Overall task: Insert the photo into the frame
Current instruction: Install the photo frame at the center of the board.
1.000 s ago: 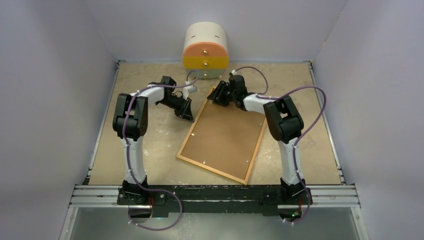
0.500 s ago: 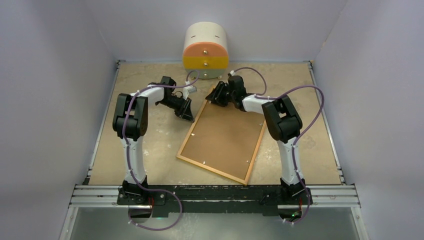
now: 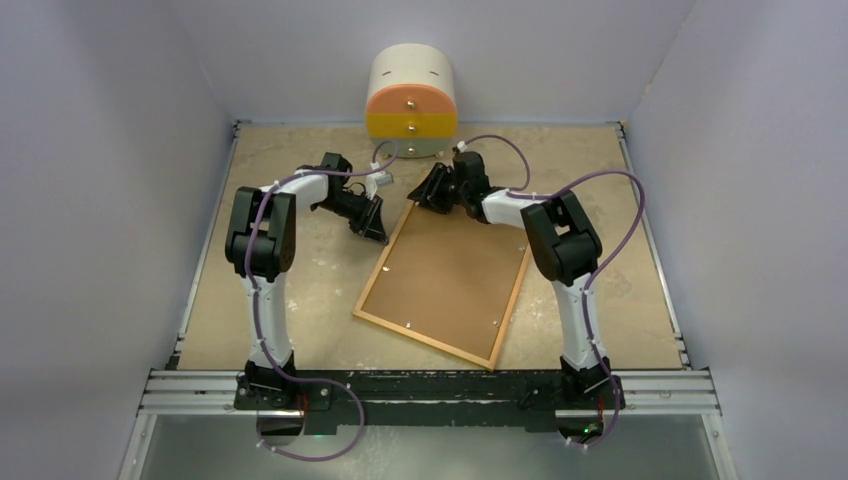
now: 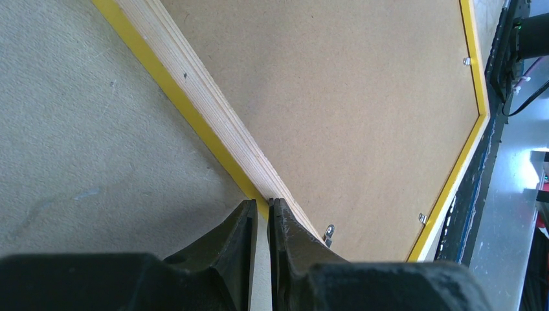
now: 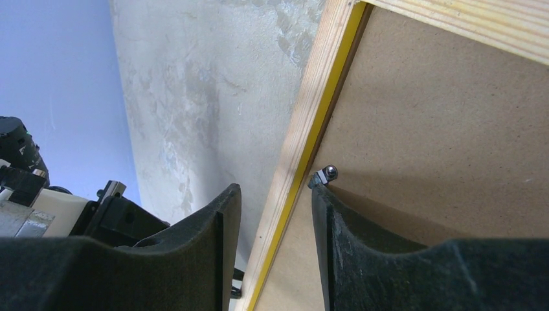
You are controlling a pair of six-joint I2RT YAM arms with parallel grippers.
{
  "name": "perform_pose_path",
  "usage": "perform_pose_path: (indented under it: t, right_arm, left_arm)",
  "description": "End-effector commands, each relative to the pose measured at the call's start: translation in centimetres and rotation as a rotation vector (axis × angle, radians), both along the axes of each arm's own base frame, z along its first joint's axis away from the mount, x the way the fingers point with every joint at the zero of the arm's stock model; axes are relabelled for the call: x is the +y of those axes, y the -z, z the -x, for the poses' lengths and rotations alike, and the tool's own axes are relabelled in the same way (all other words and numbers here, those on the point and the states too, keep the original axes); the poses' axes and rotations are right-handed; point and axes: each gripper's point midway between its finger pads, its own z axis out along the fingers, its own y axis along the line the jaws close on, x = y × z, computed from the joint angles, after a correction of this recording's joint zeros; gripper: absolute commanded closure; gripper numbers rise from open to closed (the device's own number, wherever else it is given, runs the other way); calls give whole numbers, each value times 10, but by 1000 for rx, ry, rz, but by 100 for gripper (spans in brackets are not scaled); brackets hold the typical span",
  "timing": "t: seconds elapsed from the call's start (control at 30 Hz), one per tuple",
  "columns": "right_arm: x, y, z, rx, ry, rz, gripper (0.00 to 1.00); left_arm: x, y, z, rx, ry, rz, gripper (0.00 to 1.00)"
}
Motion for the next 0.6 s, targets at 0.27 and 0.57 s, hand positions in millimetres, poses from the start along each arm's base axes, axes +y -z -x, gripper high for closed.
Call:
perform_pose_path:
  t: [0.27,0.57]
  right_arm:
    - [6,18,1,53,-14,19,53]
    - [6,-12,7,27,-34,-11,52]
  left_arm:
    - [1,10,8,-13,33,-21,86]
    - [2,7,9,-18,39,-26,86]
